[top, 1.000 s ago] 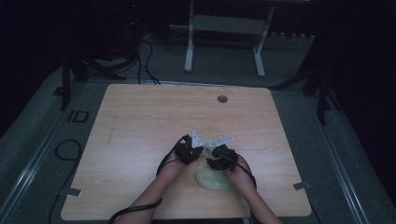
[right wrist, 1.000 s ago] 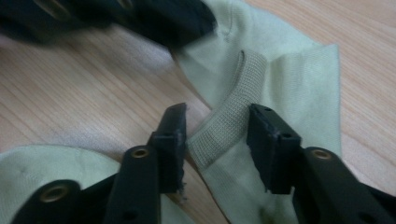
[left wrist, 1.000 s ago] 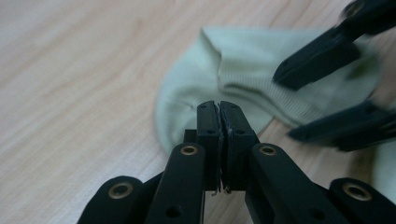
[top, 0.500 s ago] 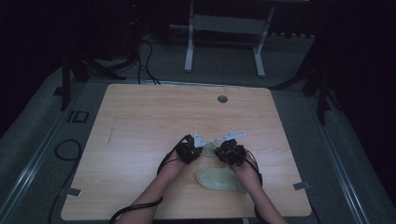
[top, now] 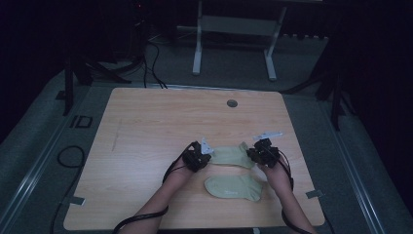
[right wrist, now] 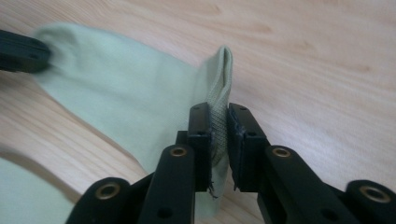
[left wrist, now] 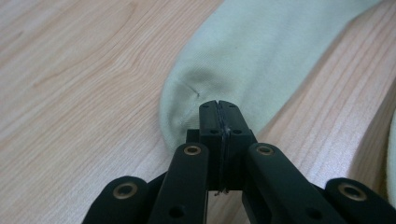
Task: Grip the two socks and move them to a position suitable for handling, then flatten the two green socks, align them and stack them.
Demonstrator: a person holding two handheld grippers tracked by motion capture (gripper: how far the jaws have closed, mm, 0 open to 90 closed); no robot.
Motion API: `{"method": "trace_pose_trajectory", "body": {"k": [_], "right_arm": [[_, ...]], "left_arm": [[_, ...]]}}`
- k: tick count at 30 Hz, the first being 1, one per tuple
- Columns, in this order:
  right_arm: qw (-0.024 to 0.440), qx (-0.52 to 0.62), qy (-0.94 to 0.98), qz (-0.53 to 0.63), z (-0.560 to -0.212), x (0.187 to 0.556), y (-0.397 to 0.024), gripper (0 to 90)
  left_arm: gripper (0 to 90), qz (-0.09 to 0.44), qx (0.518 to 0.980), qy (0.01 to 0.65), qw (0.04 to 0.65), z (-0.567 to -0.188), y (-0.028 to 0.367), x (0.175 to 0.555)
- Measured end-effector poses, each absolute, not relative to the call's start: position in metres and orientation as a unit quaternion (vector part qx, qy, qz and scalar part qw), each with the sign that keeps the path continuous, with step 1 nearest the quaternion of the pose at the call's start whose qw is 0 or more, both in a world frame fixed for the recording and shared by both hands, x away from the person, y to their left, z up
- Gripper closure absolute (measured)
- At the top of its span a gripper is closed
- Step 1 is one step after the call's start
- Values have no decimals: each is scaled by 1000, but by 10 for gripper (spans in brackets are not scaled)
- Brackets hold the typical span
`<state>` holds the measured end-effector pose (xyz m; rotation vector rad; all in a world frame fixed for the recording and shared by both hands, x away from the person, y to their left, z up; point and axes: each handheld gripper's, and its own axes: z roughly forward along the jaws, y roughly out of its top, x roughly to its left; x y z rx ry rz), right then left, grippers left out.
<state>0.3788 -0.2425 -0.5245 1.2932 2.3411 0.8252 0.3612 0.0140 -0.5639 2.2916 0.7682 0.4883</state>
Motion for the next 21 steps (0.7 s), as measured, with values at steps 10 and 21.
{"method": "trace_pose_trajectory", "body": {"k": [10, 21], "right_arm": [[169, 464, 823, 281, -530, 376, -255, 545], [159, 427, 837, 303, -524, 333, -259, 513]], "left_arm": [[557, 167, 879, 286, 342, -550, 15, 356], [383, 132, 890, 283, 331, -538, 31, 310]]}}
